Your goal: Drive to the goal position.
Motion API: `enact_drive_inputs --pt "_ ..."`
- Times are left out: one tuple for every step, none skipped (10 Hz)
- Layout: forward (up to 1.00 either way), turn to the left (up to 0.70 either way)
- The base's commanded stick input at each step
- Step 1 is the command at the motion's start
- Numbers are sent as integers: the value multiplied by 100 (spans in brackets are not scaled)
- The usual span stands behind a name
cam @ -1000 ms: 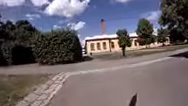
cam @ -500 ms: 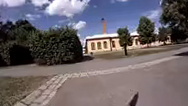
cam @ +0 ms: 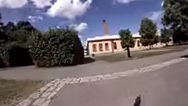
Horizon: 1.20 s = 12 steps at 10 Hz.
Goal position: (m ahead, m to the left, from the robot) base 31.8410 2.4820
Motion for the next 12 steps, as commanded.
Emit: enact_drive_inputs --pt "85 0" --pt "85 0" --pt "85 0" --pt "85 0" --pt "85 0" --pt "85 0" --pt "85 0" --pt "85 0" --pt "85 0" --pt "85 0" --pt "85 0" --pt "85 0"
